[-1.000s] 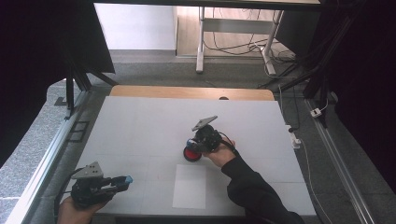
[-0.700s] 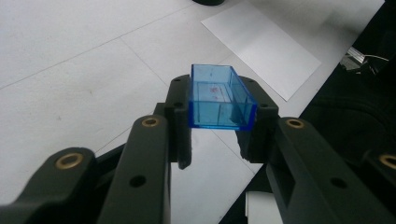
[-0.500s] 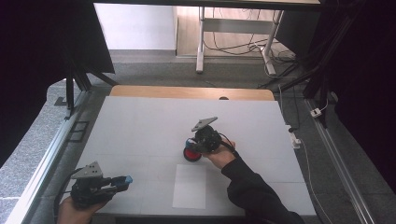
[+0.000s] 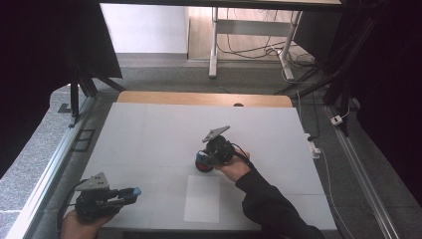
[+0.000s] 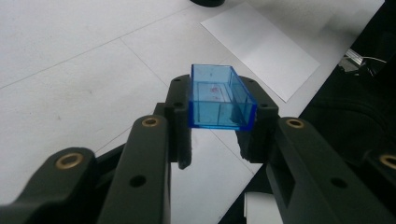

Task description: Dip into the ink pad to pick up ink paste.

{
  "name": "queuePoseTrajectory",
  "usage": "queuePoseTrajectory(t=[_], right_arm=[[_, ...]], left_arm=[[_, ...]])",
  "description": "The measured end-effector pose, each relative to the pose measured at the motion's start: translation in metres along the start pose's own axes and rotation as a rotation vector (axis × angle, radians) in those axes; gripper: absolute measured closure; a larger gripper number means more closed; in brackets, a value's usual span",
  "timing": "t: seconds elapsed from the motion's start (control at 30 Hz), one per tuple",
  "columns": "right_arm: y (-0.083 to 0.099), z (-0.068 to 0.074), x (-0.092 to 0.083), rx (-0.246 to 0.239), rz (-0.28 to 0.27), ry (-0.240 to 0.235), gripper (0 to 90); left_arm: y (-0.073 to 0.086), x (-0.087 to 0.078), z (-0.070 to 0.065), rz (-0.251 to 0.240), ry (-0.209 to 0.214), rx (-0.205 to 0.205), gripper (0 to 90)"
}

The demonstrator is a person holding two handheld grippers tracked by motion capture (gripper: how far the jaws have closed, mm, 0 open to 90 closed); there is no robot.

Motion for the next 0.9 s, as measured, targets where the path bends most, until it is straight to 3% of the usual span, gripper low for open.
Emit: queuePoseTrajectory(t=[0.23, 0.43, 0.67, 0.9], right_arm=[[0.002, 0.0, 0.003, 0.006, 0.016, 0.001, 70.8], [0.002, 0.003, 0.003, -0.031, 0.033, 0.034, 70.9], [0.003, 0.001, 0.003, 0.005, 0.027, 0.024, 71.1], [0.005, -0.008, 0.004, 0.085, -0.005, -0.055, 71.1]], left_arm=[[0.0, 0.0, 0.0, 0.0, -0.001, -0.002, 68.5], [0.0, 0.001, 0.0, 0.002, 0.0, -0.003, 68.5], [0.0, 0.001, 0.0, 0.003, 0.001, -0.005, 68.5], [0.0, 0.001, 0.0, 0.003, 0.001, -0.005, 68.5]])
Point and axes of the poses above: each handheld gripper's, and its own axes: x roughly forward along the jaws, y roughly out of its underside, z roughly to its left, the point moved 8 cm from there along x, roughly forward along the jaws, and after that the axes turned 4 degrees about x, right-handed, at the moved point
